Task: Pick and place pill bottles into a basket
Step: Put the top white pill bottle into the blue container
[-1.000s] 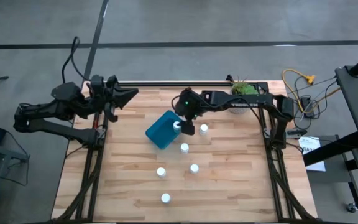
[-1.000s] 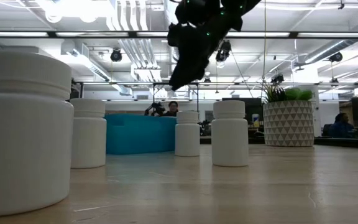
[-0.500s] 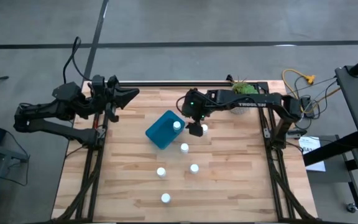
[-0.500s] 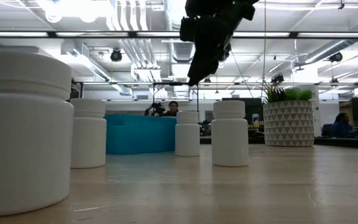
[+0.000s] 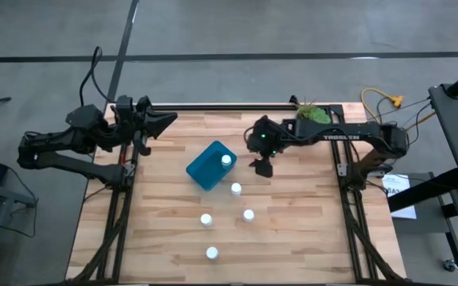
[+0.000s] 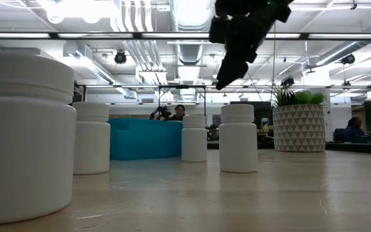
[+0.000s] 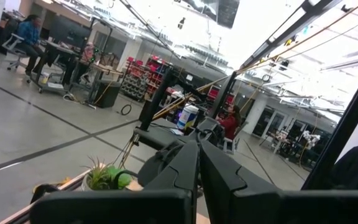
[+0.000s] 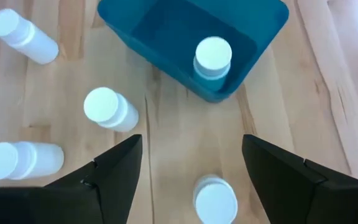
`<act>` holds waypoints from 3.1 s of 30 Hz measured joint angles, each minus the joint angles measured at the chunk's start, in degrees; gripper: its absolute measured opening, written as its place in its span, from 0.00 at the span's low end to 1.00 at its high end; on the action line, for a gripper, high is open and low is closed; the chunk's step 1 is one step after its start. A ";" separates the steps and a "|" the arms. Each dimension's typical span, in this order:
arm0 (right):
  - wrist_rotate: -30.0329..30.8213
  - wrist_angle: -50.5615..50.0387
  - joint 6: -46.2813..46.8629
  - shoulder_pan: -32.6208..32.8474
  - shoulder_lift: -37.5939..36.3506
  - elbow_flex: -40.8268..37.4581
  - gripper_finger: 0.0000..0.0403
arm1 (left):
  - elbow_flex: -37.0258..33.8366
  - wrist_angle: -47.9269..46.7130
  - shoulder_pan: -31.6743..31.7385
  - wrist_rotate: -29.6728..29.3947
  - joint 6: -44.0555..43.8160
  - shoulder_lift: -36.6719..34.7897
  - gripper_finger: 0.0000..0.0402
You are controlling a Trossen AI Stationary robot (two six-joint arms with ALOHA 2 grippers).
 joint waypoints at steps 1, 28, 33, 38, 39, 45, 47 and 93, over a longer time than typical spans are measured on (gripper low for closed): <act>0.00 1.18 0.20 0.00 -0.84 -1.20 0.67 | 0.00 0.04 -0.02 0.00 0.00 0.08 0.00; 1.12 10.52 -2.25 -2.86 -4.45 -15.77 0.62 | 0.00 0.42 0.00 -0.02 -0.22 2.04 0.00; -0.28 10.62 -3.20 -4.07 -4.45 -15.77 0.62 | 0.00 0.63 0.00 -0.02 -0.22 2.45 0.00; -1.61 11.00 -4.25 -4.83 -4.44 -15.88 0.61 | 0.00 1.72 0.00 -0.04 -0.20 2.34 0.00; -1.61 11.04 -4.56 -4.83 -4.28 -15.88 0.61 | 0.00 1.96 0.01 -0.05 -0.20 2.35 0.00; -2.22 11.35 -4.83 -5.07 -2.38 -15.93 0.61 | 0.00 2.23 0.07 -0.15 -0.11 2.36 0.00; -3.04 11.68 -4.73 -5.07 -1.34 -15.95 0.61 | 0.00 2.23 0.07 -0.15 -0.11 2.31 0.00; -3.71 12.14 -2.41 -5.07 3.79 -15.73 0.37 | 0.00 2.97 0.07 -0.27 0.09 2.40 0.00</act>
